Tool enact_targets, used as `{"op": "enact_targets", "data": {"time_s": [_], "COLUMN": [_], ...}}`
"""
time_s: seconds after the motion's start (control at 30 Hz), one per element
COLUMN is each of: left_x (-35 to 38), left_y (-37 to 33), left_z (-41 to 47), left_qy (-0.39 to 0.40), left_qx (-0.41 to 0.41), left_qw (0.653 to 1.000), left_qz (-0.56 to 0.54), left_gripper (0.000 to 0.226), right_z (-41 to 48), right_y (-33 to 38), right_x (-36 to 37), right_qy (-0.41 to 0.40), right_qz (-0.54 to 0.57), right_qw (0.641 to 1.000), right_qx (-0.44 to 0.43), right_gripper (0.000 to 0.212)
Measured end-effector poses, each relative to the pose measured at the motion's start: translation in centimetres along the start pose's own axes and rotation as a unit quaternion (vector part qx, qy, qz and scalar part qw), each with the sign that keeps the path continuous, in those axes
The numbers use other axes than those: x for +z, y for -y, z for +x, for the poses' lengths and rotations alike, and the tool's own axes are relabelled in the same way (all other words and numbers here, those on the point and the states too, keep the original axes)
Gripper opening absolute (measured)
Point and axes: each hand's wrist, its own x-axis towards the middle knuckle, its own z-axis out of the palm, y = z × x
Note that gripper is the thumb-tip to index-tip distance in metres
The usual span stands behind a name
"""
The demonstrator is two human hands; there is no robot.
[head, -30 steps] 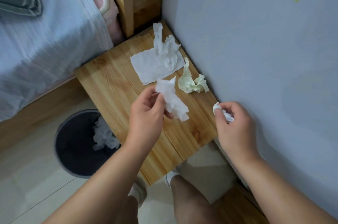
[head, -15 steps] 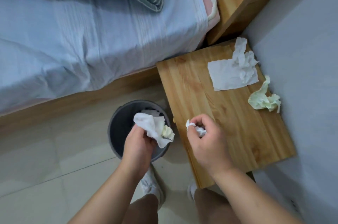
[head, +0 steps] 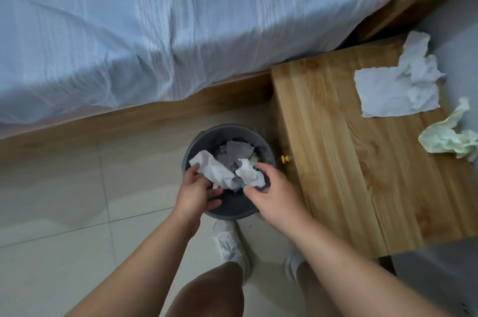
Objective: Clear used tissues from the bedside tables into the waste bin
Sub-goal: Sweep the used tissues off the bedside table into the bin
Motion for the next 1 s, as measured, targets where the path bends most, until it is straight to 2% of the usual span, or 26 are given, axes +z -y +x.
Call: {"op": "enact_targets", "data": {"time_s": [0.1,0.2,0.37,0.47,0.53,0.63,0.7,0.77,0.83,0.9,1.0], "left_x": [0.2,2.1,9.4,15.4,19.5,25.3,28.6,31.3,33.2,34.1,34.0], "left_y": [0.1,-0.7,-4.7,-7.4,-8.8,-10.3,-10.9,-11.0,-10.5,-9.9,-8.9], "left_z": [-0.9,-3.1,-7.4,-9.5,-10.5,-11.1,-11.0,-10.5,-9.7,-9.1,-8.6], "left_qy": [-0.034,-0.028,0.048,0.096,0.116,0.118,0.100,0.090,0.083,0.069,0.055], "left_qx": [0.016,0.096,0.247,0.294,0.331,0.403,0.442,0.468,0.488,0.487,0.507], "left_qw": [0.999,0.991,0.955,0.928,0.897,0.829,0.787,0.744,0.682,0.635,0.620], "left_qz": [0.038,0.091,0.159,0.207,0.268,0.369,0.419,0.467,0.538,0.596,0.597], "left_gripper": [0.043,0.034,0.032,0.025,0.027,0.036,0.037,0.038,0.044,0.053,0.064], "right_z": [-0.7,-1.9,-4.6,-5.9,-6.5,-6.5,-5.6,-4.4,-3.1,-2.3,-1.8], "right_y": [-0.1,-0.4,-1.4,-2.9,-3.8,-5.3,-6.3,-7.0,-7.5,-8.1,-9.5], "right_x": [-0.7,-3.0,-11.3,-17.6,-21.4,-25.8,-27.6,-28.7,-28.9,-28.6,-28.1], "right_qy": [-0.004,-0.027,-0.132,-0.213,-0.280,-0.414,-0.446,-0.434,-0.398,-0.359,-0.302], "right_qz": [0.005,0.030,0.045,0.020,-0.024,-0.114,-0.167,-0.224,-0.286,-0.327,-0.337], "right_qw": [1.000,0.999,0.989,0.975,0.957,0.893,0.865,0.861,0.865,0.872,0.891], "right_qx": [-0.008,-0.024,-0.045,-0.056,-0.070,-0.135,-0.155,-0.141,-0.105,-0.067,-0.034], "right_gripper": [0.059,0.049,0.039,0.035,0.033,0.029,0.031,0.042,0.054,0.058,0.050]}}
